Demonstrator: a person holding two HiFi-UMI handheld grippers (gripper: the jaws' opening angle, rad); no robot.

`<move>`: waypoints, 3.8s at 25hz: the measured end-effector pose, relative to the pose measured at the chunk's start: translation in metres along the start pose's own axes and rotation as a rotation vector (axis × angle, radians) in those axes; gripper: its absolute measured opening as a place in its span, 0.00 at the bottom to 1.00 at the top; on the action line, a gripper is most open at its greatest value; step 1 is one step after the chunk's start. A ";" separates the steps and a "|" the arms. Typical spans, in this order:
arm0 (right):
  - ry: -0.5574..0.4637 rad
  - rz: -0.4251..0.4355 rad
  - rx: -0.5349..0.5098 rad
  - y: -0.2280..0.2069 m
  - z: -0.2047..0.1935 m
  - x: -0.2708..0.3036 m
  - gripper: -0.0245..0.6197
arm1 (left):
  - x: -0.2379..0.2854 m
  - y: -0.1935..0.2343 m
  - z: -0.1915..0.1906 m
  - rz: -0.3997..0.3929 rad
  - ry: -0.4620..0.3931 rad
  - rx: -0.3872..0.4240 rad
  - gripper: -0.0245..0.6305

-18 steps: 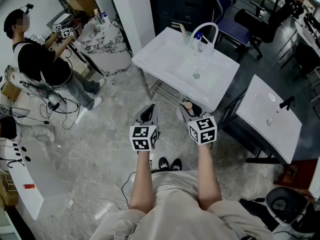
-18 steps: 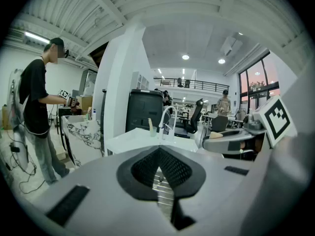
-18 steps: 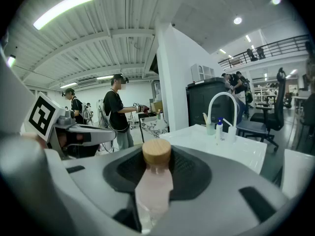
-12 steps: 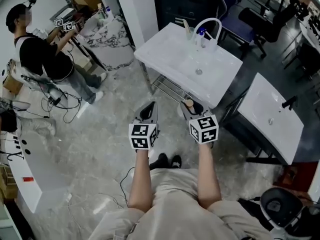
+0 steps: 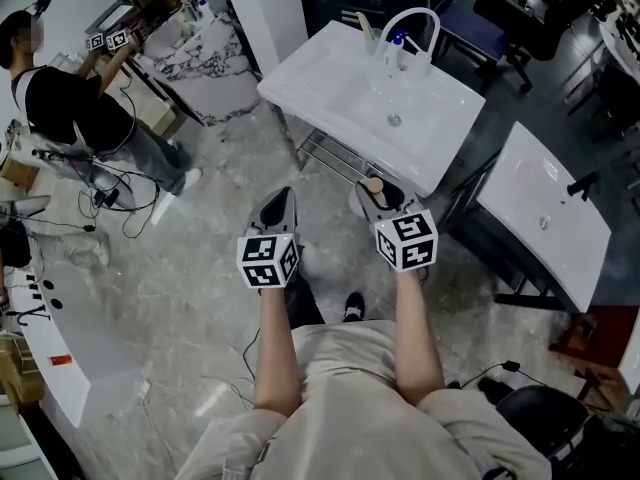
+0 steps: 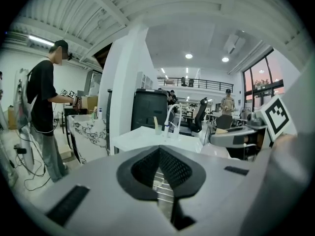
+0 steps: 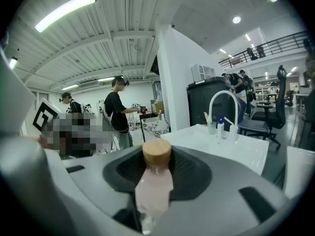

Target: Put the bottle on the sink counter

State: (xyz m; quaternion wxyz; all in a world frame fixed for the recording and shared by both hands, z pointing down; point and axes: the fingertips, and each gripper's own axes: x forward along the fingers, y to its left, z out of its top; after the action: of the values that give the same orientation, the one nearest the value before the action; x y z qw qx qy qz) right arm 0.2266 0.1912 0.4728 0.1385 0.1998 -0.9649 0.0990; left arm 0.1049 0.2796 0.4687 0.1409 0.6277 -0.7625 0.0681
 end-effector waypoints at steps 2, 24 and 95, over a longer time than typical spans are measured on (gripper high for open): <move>0.003 -0.011 0.004 -0.004 0.000 0.010 0.23 | 0.009 0.006 0.000 -0.010 0.005 0.010 0.05; 0.051 -0.257 0.076 -0.050 0.028 0.157 0.23 | 0.161 0.118 0.057 -0.240 -0.004 0.077 0.05; 0.000 -0.328 0.030 -0.288 0.142 0.502 0.23 | 0.515 0.183 0.141 -0.476 0.075 0.253 0.05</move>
State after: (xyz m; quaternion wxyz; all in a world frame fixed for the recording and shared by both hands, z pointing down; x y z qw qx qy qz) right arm -0.1291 -0.2825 0.5321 0.1497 0.3569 -0.9177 0.0895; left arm -0.1810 -0.2061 0.5025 0.1015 0.7989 -0.5732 0.1510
